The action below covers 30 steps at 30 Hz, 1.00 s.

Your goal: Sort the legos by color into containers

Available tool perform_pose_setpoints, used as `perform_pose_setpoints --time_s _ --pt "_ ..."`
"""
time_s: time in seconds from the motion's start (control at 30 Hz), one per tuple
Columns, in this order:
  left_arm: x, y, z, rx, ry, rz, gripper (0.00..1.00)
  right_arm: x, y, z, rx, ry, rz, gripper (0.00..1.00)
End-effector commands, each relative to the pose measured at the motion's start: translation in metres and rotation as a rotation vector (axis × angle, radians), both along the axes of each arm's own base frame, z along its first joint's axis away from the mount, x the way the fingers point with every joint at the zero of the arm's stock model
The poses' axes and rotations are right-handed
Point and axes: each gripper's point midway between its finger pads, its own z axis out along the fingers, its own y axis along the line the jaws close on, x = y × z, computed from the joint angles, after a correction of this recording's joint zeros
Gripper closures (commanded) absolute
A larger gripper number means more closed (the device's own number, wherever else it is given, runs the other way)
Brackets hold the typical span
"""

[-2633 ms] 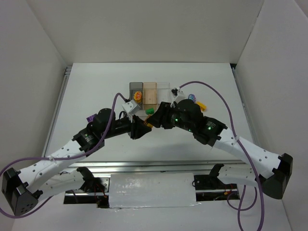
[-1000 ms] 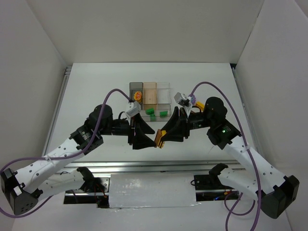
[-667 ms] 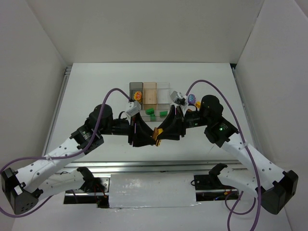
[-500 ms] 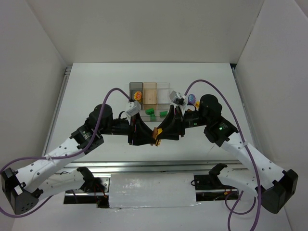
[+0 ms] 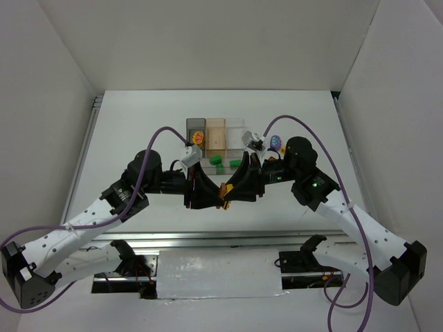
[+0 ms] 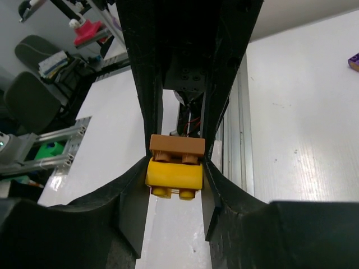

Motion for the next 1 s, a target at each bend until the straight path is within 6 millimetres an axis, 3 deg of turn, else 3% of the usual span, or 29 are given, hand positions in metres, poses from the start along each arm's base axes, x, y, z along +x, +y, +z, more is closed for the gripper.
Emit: perform_pose_setpoints --time_s 0.0,0.03,0.33,0.77,0.87,0.9,0.97 --pt "-0.004 0.0 0.028 -0.075 -0.081 -0.018 1.0 -0.001 0.001 0.011 0.027 -0.054 -0.009 0.84" --pt "-0.003 0.0 0.028 -0.075 -0.081 -0.015 1.0 0.0 0.002 0.01 0.017 -0.046 -0.018 1.0" --pt "-0.011 0.013 0.04 -0.071 -0.137 -0.002 1.0 0.003 -0.007 -0.014 -0.085 -0.08 -0.008 1.0" --pt "-0.014 0.018 0.048 -0.082 -0.14 0.009 1.0 0.008 -0.015 -0.019 -0.107 -0.077 -0.004 1.0" --pt "-0.007 0.021 0.049 -0.062 -0.122 0.067 1.0 0.027 -0.014 -0.016 -0.087 -0.079 -0.119 1.0" --pt "-0.003 0.024 0.051 -0.054 -0.112 0.105 1.0 0.052 -0.014 -0.017 -0.087 -0.076 -0.261 1.0" --pt "0.02 0.034 0.051 -0.006 -0.068 0.267 1.0 0.082 -0.016 -0.021 -0.094 -0.047 -0.434 1.0"
